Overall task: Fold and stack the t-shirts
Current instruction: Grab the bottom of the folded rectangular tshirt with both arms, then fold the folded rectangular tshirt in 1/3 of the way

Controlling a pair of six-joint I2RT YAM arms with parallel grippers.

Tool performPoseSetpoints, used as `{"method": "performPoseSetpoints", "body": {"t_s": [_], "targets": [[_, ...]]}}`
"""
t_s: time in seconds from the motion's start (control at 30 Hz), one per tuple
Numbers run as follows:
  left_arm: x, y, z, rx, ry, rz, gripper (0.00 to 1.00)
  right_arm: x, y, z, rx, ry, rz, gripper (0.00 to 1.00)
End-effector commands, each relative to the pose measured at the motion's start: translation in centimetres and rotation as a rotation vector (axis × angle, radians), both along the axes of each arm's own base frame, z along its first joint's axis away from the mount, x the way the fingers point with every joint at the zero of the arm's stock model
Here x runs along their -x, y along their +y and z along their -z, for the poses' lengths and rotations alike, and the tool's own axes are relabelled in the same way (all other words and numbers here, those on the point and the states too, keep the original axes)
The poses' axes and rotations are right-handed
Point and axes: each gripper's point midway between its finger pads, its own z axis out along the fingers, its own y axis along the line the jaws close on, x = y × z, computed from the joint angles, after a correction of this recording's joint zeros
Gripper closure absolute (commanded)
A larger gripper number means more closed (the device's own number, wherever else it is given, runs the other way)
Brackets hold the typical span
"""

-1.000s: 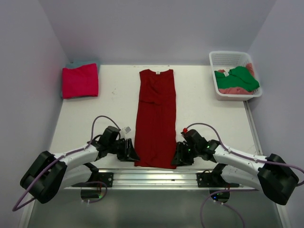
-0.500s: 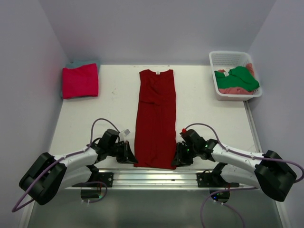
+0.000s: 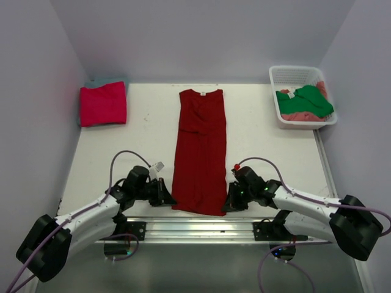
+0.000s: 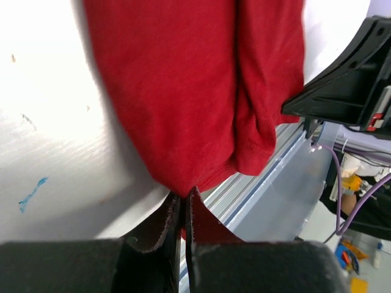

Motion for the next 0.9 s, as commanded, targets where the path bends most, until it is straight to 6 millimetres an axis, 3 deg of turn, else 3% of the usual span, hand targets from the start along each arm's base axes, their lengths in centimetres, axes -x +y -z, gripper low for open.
{"method": "performPoseSetpoints", "body": {"t_s": [0.0,0.1,0.17,0.27,0.37,0.4,0.57,0.7,0.87], "targets": [[-2.2,-0.5,-2.4,0.01,-0.111,-0.035,1.0,-1.6,-0.4,-1.8,0.049,-0.106,-0.02,1.0],[-3.5,-0.5,-3.4,0.008,-0.189,-0.053,1.0,-3.3,-0.1,-3.6,0.071,-0.195,-0.054,1.0],[-4.2,-0.2,-3.4,-0.021,-0.233,-0.056,1.0,-4.5,-0.2,-3.9,0.115,-0.248,-0.063,1.0],[-6.0,0.1,-3.7,-0.068,-0.303,-0.08,1.0,-7.4,0.7,-6.1,0.144,-0.351,-0.064,1.0],[-8.0,0.0,-4.2,-0.097,-0.366,-0.109,1.0,-9.7,0.9,-7.0,0.191,-0.43,-0.053,1.0],[-9.4,-0.4,-5.4,-0.088,-0.416,-0.13,1.0,-10.2,0.9,-7.1,0.204,-0.447,-0.049,1.0],[-12.8,-0.9,-6.4,-0.138,-0.471,-0.168,1.0,-13.7,0.8,-8.6,0.274,-0.558,-0.008,1.0],[-16.2,-1.4,-8.8,-0.152,-0.563,-0.224,1.0,-16.0,0.2,-8.6,0.333,-0.599,0.025,1.0],[-19.0,-1.9,-9.8,-0.171,-0.61,-0.249,1.0,-18.8,0.3,-9.1,0.352,-0.641,0.034,1.0]]}}
